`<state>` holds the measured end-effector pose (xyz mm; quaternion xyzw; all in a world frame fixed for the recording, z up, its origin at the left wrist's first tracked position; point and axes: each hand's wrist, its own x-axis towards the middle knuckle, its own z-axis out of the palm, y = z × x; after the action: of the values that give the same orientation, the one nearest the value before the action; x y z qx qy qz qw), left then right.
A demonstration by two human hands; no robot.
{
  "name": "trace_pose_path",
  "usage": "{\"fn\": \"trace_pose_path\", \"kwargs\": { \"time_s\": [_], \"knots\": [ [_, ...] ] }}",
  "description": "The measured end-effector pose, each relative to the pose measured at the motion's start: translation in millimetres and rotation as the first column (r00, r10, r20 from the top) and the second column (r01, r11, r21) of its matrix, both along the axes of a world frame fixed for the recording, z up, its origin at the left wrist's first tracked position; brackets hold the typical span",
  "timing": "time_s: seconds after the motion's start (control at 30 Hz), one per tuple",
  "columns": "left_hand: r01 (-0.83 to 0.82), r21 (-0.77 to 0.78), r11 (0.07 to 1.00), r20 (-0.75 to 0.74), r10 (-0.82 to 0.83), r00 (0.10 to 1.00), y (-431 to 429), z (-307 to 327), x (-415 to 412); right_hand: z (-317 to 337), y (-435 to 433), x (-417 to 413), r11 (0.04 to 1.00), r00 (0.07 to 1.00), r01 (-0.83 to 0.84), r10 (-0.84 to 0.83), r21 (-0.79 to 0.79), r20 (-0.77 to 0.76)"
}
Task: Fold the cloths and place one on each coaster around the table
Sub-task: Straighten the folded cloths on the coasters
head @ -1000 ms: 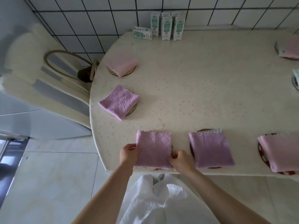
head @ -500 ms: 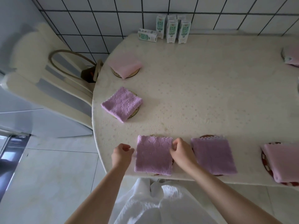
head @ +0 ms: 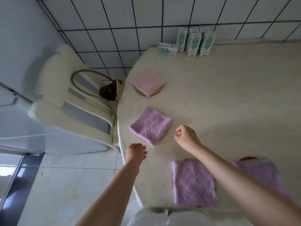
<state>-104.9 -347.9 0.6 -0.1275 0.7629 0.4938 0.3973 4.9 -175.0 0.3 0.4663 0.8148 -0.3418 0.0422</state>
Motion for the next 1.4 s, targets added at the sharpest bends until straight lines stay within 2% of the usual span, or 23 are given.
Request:
{"fn": "trace_pose_path", "kwargs": {
  "time_s": [0.2,0.4,0.6,0.77,0.83,0.9,0.97,1.03,1.13,1.27,1.4],
  "knots": [
    [-0.088,0.087,0.992,0.191,0.071,0.979,13,-1,-38,3,13,-60,0.997,0.996,0.078,-0.079,0.01,0.033],
    [-0.129,0.102,0.986,0.355,0.086,0.931,27,-5,-42,1,21,-82,0.985,0.988,0.143,-0.137,-0.092,0.069],
    [-0.216,0.043,0.975,0.429,0.177,0.886,38,-4,-46,-2,27,-89,0.963,0.973,0.229,-0.221,-0.142,0.07],
    [-0.261,0.081,0.962,0.429,0.203,0.88,40,-2,-51,-7,36,-87,0.916,0.959,0.28,-0.278,-0.289,0.048],
    [-0.218,0.101,0.971,0.356,0.17,0.919,41,-3,-53,-8,36,-88,0.883,0.951,0.29,-0.308,-0.369,0.013],
    [-0.082,0.06,0.995,0.142,0.073,0.987,40,-5,-55,-10,36,-86,0.841,0.925,0.321,-0.376,-0.436,-0.045],
    [0.025,0.019,0.999,-0.06,-0.024,0.998,42,-1,-59,-7,33,-82,0.84,0.914,0.315,-0.394,-0.441,-0.097],
    [0.088,-0.014,0.996,-0.177,-0.089,0.98,46,3,-65,-6,27,-76,0.845,0.906,0.315,-0.404,-0.432,-0.13],
    [0.154,-0.035,0.987,-0.259,-0.158,0.953,53,2,-78,-9,17,-65,0.824,0.89,0.335,-0.436,-0.458,-0.134],
    [0.213,-0.103,0.972,-0.288,-0.234,0.929,57,-8,-91,-19,5,-55,0.79,0.886,0.362,-0.457,-0.494,-0.08],
    [0.269,-0.227,0.936,-0.288,-0.329,0.899,55,-18,-96,-29,-5,-50,0.821,0.91,0.358,-0.413,-0.444,-0.03]
  ]
}}
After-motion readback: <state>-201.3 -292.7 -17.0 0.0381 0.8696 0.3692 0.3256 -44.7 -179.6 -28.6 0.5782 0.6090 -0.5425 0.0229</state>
